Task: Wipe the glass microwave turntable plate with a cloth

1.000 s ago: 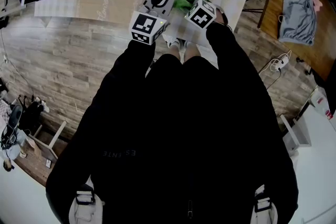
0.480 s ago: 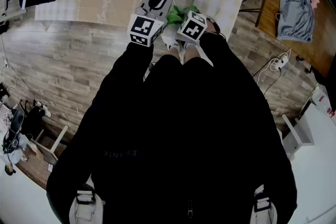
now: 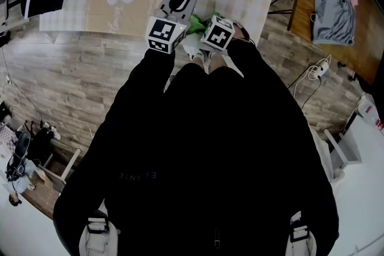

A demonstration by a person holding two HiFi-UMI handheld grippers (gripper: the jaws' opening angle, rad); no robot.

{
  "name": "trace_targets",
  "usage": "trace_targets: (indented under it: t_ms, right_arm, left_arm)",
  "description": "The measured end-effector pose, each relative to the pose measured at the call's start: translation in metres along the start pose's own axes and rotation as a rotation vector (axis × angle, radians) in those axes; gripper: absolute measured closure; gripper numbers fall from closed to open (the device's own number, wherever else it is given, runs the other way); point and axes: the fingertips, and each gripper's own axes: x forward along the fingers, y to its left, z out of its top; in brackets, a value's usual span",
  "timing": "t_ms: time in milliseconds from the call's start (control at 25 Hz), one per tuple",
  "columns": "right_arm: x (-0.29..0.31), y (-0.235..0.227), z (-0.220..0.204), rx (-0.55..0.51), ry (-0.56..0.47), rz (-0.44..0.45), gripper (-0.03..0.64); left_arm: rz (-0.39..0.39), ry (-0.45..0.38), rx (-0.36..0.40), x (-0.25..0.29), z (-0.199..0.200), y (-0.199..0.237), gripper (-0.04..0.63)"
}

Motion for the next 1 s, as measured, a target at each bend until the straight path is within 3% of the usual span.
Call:
trace_targets:
  t_ms: [280,600,1000]
  right_arm:
    - [-0.043,-0.056,0.005,0.031,-0.042,-0.106,0.519]
    - [-0.094,-0.140,-0.002,0.055,-0.015,-0.254,0.518]
    - [-0.112,-0.219,-0.005,0.027,-0.001,-0.383,0.517]
  left_arm:
    - [-0.007,-0.024,0.016,0.016,0.019,0.002,0.574]
    - [-0.028,-0.041,0.031,0.044,0.034,0.004,0.574]
    - [-0.035,-0.031,0.025,0.073,0.036,0.007,0.574]
